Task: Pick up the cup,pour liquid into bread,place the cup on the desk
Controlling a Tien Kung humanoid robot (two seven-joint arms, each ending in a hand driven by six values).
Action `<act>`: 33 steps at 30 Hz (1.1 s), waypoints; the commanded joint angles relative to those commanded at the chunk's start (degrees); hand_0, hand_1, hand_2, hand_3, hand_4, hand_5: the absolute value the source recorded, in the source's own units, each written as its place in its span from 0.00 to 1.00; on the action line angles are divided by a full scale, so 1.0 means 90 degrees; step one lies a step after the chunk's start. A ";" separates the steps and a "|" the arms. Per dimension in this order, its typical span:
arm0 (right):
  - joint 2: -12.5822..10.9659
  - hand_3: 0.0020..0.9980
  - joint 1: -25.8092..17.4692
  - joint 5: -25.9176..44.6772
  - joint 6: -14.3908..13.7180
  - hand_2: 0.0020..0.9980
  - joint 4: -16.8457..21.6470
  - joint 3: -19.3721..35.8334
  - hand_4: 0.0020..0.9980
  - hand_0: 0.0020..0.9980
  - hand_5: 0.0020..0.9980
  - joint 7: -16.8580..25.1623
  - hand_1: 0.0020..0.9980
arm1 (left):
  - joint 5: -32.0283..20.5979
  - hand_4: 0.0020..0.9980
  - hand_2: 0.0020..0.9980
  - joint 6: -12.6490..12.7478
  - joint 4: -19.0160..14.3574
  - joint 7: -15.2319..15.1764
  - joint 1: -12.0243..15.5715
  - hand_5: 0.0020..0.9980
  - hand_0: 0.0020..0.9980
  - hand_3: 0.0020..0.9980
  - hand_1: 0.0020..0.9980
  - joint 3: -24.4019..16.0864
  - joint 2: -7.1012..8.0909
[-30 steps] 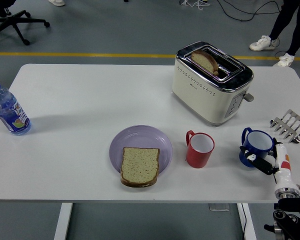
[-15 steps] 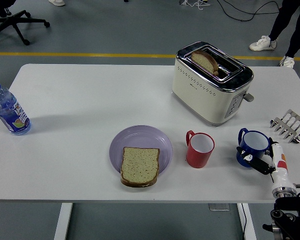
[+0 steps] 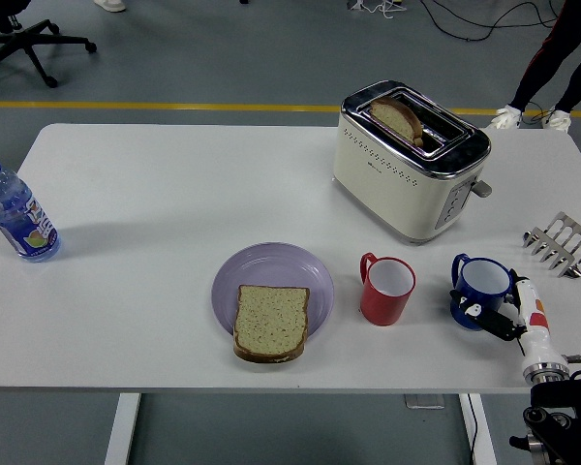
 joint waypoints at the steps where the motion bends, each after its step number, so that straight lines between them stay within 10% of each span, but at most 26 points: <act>1: 0.0002 0.52 -0.0001 -0.0009 0.0016 0.38 -0.0016 0.0008 0.68 0.41 0.00 -0.0015 0.20 | -0.0015 0.42 0.77 0.0000 0.0000 -0.0002 0.0000 1.00 0.68 0.66 0.75 0.0008 0.0001; 33: 0.0032 0.53 -0.0015 -0.0449 0.0267 0.54 -0.0203 0.0158 0.73 0.53 0.09 0.0033 0.42 | 0.0020 0.41 0.77 -0.0005 0.0000 0.0011 0.0011 1.00 0.68 0.66 0.75 0.0005 -0.0006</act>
